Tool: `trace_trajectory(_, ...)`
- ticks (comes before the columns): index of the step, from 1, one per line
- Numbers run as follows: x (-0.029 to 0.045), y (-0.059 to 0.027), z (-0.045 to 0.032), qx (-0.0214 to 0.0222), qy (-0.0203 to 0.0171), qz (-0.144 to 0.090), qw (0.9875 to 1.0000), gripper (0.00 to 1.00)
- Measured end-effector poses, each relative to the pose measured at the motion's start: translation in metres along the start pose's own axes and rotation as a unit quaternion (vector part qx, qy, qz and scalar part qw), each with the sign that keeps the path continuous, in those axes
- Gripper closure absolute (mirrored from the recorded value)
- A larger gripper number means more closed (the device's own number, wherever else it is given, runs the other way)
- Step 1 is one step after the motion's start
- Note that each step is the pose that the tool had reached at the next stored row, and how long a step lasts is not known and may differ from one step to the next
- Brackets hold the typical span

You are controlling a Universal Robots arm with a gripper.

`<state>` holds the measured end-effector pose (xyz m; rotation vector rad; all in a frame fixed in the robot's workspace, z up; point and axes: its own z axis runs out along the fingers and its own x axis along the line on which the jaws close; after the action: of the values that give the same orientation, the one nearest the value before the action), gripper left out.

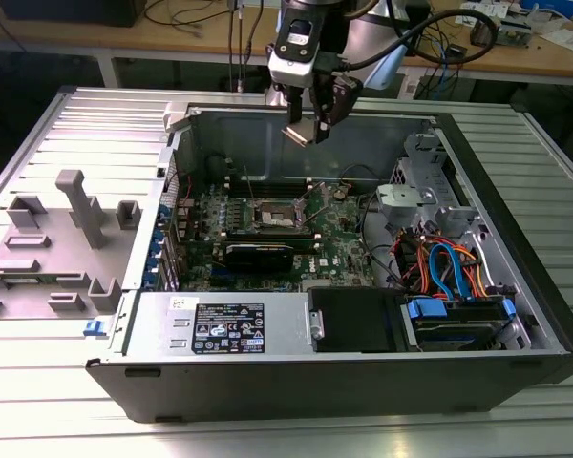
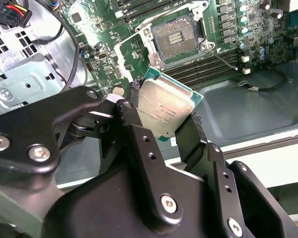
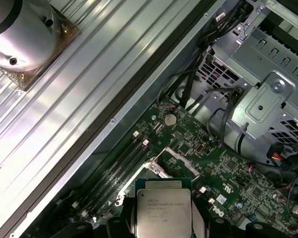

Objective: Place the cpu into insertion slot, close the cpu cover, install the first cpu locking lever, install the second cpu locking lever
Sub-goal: 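Place the cpu into insertion slot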

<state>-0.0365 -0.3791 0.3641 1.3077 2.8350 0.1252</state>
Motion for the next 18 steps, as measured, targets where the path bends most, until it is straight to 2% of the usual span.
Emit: trace_trajectory(18, 0.0009, -0.0011, -0.0001, 0.0, -0.0003, 0.004, 1.0, 0.46)
